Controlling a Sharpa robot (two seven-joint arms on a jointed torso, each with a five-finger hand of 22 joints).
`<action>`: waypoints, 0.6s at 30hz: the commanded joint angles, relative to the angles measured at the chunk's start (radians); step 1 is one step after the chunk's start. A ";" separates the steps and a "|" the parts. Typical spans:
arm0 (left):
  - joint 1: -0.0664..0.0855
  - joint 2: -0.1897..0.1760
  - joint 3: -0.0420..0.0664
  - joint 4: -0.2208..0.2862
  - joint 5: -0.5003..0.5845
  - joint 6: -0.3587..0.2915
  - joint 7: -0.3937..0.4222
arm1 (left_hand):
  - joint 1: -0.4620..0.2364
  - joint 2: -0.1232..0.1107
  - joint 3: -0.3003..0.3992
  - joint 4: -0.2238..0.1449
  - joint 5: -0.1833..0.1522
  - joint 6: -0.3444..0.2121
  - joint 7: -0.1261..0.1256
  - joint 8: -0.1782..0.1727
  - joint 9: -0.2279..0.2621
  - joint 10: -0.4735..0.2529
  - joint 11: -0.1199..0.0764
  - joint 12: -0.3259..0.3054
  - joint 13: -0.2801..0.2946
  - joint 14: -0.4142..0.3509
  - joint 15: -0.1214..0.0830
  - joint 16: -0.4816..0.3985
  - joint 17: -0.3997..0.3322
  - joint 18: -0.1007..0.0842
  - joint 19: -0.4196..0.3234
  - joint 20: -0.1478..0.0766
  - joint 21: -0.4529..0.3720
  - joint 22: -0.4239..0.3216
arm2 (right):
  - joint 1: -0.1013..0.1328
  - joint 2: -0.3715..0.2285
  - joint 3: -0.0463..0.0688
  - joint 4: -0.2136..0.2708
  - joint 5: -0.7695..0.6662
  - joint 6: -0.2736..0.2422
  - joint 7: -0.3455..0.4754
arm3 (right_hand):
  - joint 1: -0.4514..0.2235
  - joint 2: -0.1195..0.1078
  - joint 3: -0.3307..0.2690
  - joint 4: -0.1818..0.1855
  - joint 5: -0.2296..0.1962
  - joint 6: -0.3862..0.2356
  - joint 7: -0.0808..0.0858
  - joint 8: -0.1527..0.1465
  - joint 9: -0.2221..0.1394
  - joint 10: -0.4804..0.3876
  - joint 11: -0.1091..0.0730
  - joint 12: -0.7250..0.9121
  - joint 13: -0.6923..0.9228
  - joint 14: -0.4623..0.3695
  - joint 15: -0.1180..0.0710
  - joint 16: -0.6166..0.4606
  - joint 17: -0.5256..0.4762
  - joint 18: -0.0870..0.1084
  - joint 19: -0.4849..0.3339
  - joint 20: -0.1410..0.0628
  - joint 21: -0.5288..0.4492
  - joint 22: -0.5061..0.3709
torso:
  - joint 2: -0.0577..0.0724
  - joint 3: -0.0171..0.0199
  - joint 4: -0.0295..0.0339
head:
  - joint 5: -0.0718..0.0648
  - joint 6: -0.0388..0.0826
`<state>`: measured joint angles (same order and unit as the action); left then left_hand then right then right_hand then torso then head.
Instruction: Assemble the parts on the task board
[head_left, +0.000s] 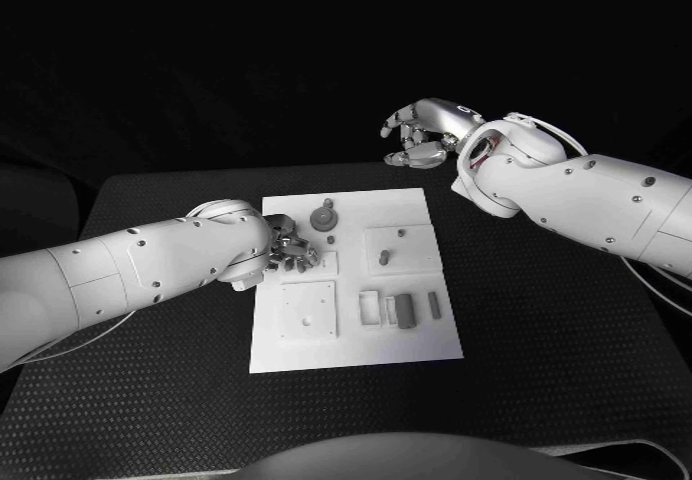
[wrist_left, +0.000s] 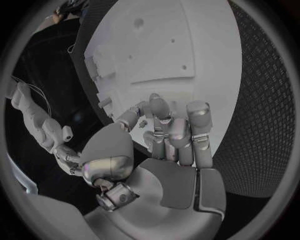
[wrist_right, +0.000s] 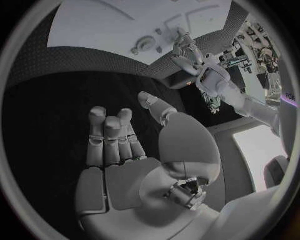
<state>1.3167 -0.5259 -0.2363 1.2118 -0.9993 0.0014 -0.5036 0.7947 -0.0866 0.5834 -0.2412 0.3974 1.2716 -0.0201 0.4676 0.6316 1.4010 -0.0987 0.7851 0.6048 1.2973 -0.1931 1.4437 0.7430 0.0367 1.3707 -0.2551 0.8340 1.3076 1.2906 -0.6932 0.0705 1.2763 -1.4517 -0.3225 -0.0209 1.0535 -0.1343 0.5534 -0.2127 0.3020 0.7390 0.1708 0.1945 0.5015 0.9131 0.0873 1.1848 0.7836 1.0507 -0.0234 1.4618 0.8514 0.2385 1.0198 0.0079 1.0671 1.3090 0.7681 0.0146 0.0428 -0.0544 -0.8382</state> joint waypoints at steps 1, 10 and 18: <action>-0.001 0.001 -0.001 0.000 0.003 0.017 -0.013 | 0.065 0.071 0.016 -0.022 -0.002 0.002 0.002 0.000 0.001 -0.005 0.004 0.003 -0.001 0.002 -0.005 0.005 -0.001 0.042 0.005 0.001 -0.001 0.015 | 0.000 0.000 0.001 0.001 -0.002 0.008 0.006 | -0.003 0.006 -0.003 -0.001 0.001 -0.016 0.031 0.005 -0.001 -0.001 0.001 0.004 -0.001 -0.003 0.003 -0.004 -0.001 0.023 0.000 -0.005 -0.006 0.004 | 0.000 0.0004 0.0002 | -0.002 0.000; -0.001 0.000 -0.001 -0.003 0.002 0.022 -0.015 | 0.067 0.073 0.017 -0.023 -0.003 0.001 0.002 -0.001 0.001 -0.005 0.003 0.003 -0.001 0.001 -0.005 0.005 -0.002 0.042 0.005 0.001 -0.001 0.015 | 0.000 -0.001 0.001 0.001 -0.002 0.009 0.006 | -0.003 0.006 -0.003 -0.001 0.001 -0.017 0.031 0.005 -0.002 -0.001 0.001 0.004 -0.002 -0.003 0.003 -0.004 -0.001 0.023 0.000 -0.005 -0.006 0.004 | 0.000 0.0000 0.0005 | -0.003 0.000; -0.001 -0.001 -0.001 -0.004 0.002 0.027 -0.013 | 0.071 0.075 0.018 -0.028 0.001 0.001 0.002 -0.001 0.002 -0.005 0.003 0.004 -0.002 0.001 -0.006 0.005 -0.002 0.042 0.005 0.001 -0.001 0.016 | 0.000 -0.001 0.001 0.000 -0.002 0.010 0.006 | -0.003 0.006 -0.003 -0.001 0.001 -0.017 0.031 0.005 -0.002 -0.001 0.001 0.004 -0.002 -0.003 0.003 -0.004 -0.001 0.023 0.000 -0.005 -0.006 0.004 | 0.000 -0.0011 0.0005 | -0.003 -0.001</action>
<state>1.3170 -0.5257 -0.2357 1.2107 -0.9978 0.0056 -0.5064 0.7935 -0.0854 0.5822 -0.2424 0.3900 1.2713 -0.0204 0.4676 0.6324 1.4011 -0.0986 0.7851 0.6050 1.2990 -0.1915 1.4436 0.7421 0.0368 1.3692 -0.2534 0.8340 1.3074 1.2906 -0.6938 0.0705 1.2763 -1.4516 -0.3211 -0.0210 1.0535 -0.1343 0.5534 -0.2127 0.3020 0.7390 0.1709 0.1945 0.5011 0.9131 0.0873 1.1847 0.7827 1.0506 -0.0233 1.4618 0.8516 0.2386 1.0182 0.0095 1.0671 1.3090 0.7682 0.0140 0.0431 -0.0569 -0.8391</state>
